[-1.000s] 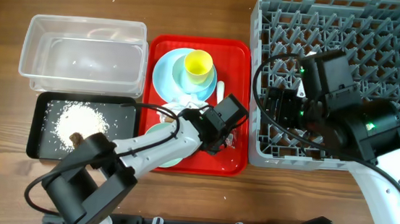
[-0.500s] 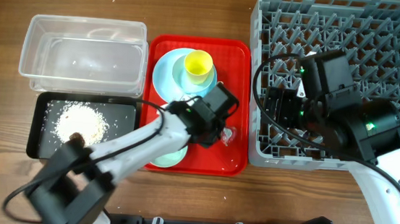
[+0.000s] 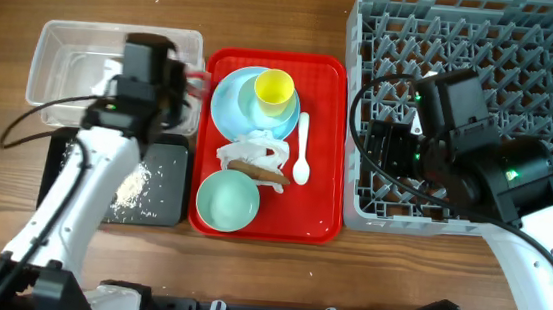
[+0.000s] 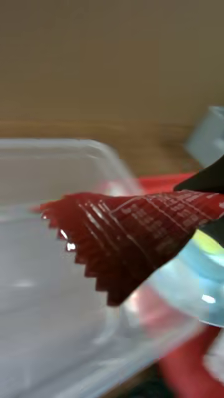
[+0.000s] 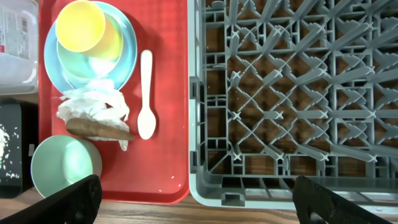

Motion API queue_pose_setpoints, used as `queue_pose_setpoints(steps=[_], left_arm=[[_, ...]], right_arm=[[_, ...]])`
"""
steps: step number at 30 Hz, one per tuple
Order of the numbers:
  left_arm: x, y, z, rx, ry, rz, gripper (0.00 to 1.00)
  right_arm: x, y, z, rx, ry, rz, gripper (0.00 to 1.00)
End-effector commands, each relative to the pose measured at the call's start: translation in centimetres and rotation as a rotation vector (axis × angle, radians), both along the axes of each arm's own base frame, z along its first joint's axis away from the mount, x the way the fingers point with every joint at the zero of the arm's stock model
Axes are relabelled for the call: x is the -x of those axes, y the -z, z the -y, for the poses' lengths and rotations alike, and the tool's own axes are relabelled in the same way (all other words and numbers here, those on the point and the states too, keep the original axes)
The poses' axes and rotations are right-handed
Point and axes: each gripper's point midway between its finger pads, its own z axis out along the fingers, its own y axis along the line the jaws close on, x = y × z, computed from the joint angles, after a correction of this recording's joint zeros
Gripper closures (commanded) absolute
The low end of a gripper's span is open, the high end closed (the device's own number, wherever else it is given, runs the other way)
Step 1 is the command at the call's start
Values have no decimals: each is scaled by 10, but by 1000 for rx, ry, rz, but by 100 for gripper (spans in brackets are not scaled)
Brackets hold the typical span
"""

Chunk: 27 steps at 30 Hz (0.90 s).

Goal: Sort waste into correct bins and load items into the dishwasher rack
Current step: 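Carry the red wrapper to the clear bin and release it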

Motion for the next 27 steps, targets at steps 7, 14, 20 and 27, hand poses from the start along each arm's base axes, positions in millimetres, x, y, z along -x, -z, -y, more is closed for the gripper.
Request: queue_pose_setpoints(steps=[7, 14, 20, 27], left_arm=[[-27, 60, -96, -175, -136, -83, 74], [-38, 45, -87, -231, 9, -23, 10], [-19, -62, -19, -265, 448, 274, 27], [106, -37, 91, -406, 838, -2, 18]], right_arm=[[-3, -5, 3, 12, 2, 20, 0], [-3, -5, 3, 13, 2, 19, 0], [-3, -5, 2, 12, 1, 20, 0], [-3, -5, 2, 12, 1, 20, 0]])
